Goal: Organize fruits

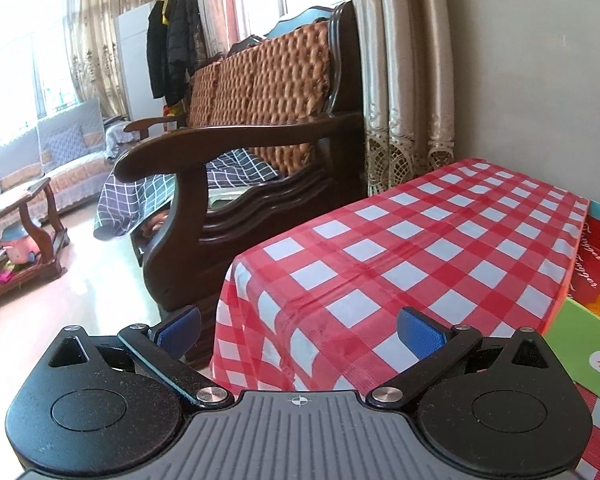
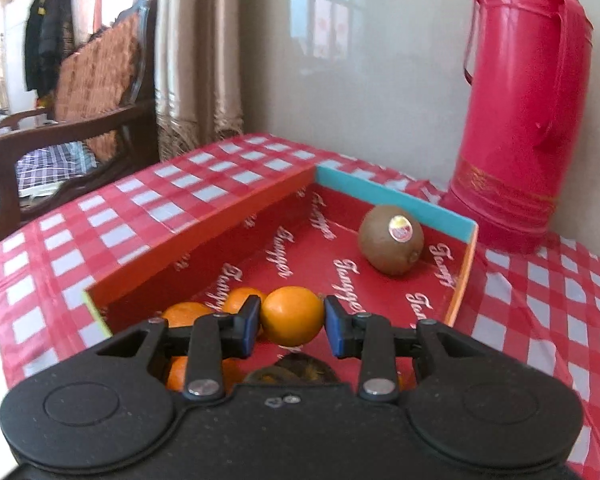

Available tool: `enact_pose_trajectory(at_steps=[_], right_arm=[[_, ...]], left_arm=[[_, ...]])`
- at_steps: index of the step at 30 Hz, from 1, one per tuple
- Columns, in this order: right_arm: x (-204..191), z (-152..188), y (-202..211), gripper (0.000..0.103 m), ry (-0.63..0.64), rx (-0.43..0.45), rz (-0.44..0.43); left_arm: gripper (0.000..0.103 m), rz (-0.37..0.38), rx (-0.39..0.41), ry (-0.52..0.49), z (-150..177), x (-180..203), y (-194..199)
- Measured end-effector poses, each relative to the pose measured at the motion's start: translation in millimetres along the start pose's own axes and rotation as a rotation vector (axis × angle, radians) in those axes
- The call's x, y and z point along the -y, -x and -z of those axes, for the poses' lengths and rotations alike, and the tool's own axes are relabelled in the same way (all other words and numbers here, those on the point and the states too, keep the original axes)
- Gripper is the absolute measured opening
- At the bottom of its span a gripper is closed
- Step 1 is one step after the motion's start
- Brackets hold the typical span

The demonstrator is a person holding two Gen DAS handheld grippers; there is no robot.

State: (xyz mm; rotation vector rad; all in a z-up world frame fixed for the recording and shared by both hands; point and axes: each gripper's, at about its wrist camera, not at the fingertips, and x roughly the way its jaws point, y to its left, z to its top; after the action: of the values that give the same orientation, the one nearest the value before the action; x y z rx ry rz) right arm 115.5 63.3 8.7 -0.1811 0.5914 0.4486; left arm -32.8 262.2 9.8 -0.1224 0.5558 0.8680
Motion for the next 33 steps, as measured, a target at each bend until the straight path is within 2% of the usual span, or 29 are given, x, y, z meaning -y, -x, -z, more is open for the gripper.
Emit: enact_pose_trajectory(at_steps=[5, 9, 15, 17, 22, 27, 31, 33], right_arm=[[1.5, 1.4, -7.4, 0.026, -0.015, -0.023, 0.062], [2.4, 2.3, -8.2, 0.029, -0.018, -0.023, 0.071], [12.0, 0.7, -2.1, 0.050, -0.060, -0.001, 0.062], [14.9, -0.2, 4.6, 0.071, -0.068, 0.028, 0.071], [26.9, -5.5, 28.7, 0.073, -0.092, 0.086, 0.093], [35.2, -6.5, 65.1, 0.086, -0.076, 0.146, 0.140], [39.3, 3.7, 100.6, 0.096, -0.086, 0.178, 0.167], [39.4, 15.7, 117.1, 0.097, -0.098, 0.183, 0.172]], left_arm=[[0.103, 0.001, -0.008, 0.006, 0.0, -2.2, -2.7], [0.103, 0.010, -0.008, 0.005, -0.7, 0.8, -1.9], [0.103, 0.030, 0.002, -0.012, -1.1, 8.9, 3.4], [0.103, 0.039, 0.004, -0.017, -1.4, 11.9, 5.4], [0.103, 0.076, 0.016, -0.015, -4.4, 19.1, 12.2], [0.103, 0.164, 0.011, -0.012, -9.8, 29.0, 20.5], [0.103, 0.245, 0.058, -0.077, -14.4, 42.4, 46.0], [0.103, 0.264, 0.100, -0.133, -9.8, 47.4, 65.2]])
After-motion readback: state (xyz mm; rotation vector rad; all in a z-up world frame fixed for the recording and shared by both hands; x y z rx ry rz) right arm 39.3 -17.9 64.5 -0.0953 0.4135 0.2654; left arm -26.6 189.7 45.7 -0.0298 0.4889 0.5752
